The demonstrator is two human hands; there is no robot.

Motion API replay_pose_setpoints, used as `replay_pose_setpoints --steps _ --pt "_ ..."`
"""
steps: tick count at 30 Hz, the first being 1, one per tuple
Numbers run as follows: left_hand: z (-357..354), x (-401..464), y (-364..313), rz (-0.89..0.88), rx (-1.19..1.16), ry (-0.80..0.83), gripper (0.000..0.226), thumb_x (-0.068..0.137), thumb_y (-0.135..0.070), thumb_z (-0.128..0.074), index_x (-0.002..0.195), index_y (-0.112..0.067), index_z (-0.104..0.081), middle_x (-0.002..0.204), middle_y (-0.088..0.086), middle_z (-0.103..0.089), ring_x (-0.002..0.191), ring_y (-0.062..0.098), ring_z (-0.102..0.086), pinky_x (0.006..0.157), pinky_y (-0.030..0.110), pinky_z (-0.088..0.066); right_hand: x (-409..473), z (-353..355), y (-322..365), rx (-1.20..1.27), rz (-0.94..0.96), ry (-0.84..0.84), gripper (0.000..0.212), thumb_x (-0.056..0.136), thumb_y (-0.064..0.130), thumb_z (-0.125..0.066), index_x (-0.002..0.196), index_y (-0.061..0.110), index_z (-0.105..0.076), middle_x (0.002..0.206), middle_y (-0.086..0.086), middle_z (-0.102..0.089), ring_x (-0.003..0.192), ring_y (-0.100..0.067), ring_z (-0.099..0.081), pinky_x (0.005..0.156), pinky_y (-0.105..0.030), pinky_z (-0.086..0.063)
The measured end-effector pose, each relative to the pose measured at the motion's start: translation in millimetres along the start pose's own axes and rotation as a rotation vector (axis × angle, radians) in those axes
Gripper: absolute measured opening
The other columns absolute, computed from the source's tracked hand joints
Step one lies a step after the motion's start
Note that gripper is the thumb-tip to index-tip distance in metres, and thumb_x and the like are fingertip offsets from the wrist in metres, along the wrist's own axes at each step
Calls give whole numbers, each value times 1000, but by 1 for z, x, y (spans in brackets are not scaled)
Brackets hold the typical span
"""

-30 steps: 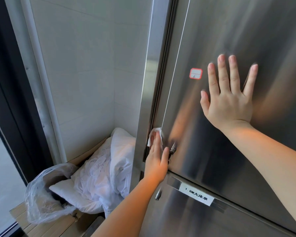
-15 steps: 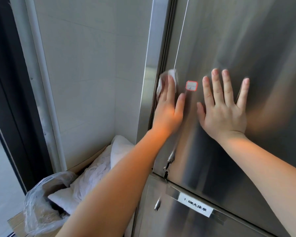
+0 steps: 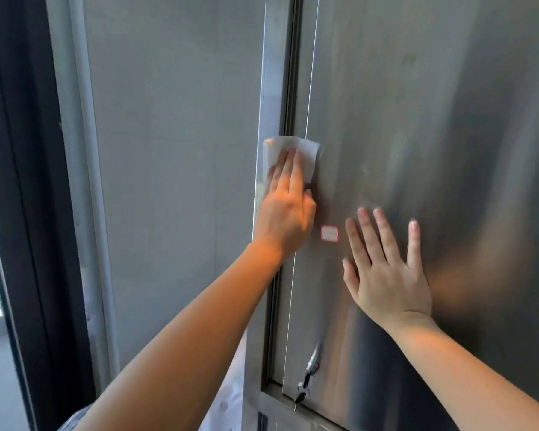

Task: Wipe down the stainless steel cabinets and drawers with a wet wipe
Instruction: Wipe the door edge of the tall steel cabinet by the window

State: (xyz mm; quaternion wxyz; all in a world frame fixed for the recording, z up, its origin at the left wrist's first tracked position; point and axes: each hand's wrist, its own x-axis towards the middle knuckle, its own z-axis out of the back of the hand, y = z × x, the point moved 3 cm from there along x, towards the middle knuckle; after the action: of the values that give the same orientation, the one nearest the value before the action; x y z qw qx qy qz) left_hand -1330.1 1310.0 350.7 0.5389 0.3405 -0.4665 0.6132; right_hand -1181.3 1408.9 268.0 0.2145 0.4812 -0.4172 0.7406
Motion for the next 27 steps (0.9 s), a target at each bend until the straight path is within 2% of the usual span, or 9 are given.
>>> replay_pose_setpoints --steps 4,8,11,13,16,19,23,25,27 --pt "22 41 15 -131 363 66 58 102 -24 -38 153 -3 -23 162 14 -16 152 26 -5 123 37 2 0 -2 0 23 -21 -15 61 99 36 -34 154 12 -22 162 -8 -15 149 -25 -16 118 -59 -6" --pt "42 80 25 -320 776 193 64 102 -43 -28 157 -13 -12 165 7 -6 152 23 6 122 42 6 0 -3 0 30 -32 -15 61 99 35 -33 154 11 -22 162 -7 -16 149 -24 -18 118 -59 -7" --pt "64 117 24 -392 950 165 65 98 -45 -16 156 -17 -19 164 5 -13 152 27 -1 123 46 2 -1 -3 0 21 -33 -6 62 98 35 -35 154 10 -23 162 -8 -17 149 -23 -18 118 -59 -8" --pt "70 118 22 -435 970 181 65 96 -45 -21 152 -14 -34 159 9 -31 150 35 -14 122 51 -4 -1 -1 -1 15 -29 3 63 98 35 -35 154 10 -23 162 -8 -17 149 -24 -18 118 -59 -9" --pt "67 86 29 -652 917 262 56 94 -40 -44 139 -7 -54 143 17 -51 142 42 -32 118 57 -20 0 0 -2 13 -28 14 63 98 35 -35 154 9 -24 162 -9 -17 149 -24 -19 118 -60 -11" --pt "82 95 31 -785 909 345 51 93 -38 -47 132 -8 -61 137 14 -57 137 42 -41 114 57 -30 0 0 -1 16 -28 18 63 97 34 -35 153 9 -25 162 -9 -17 149 -24 -19 118 -59 -11" --pt "104 160 19 -732 936 332 53 96 -41 -41 129 -6 -62 135 17 -58 139 41 -38 116 56 -28 -2 -2 -2 17 -28 20 62 97 34 -34 153 9 -25 162 -9 -18 148 -24 -20 118 -59 -13" --pt "104 167 20 -715 932 334 54 96 -42 -41 128 -4 -61 134 18 -56 142 41 -33 116 55 -26 -2 -1 -1 17 -26 17 62 97 34 -33 153 9 -25 162 -10 -18 148 -25 -20 117 -59 -15" --pt "99 154 25 -776 882 336 53 94 -42 -45 125 -3 -63 128 20 -58 138 43 -38 115 56 -29 -2 -1 -2 18 -22 14 62 97 34 -33 153 9 -25 162 -10 -18 148 -25 -20 117 -59 -16"
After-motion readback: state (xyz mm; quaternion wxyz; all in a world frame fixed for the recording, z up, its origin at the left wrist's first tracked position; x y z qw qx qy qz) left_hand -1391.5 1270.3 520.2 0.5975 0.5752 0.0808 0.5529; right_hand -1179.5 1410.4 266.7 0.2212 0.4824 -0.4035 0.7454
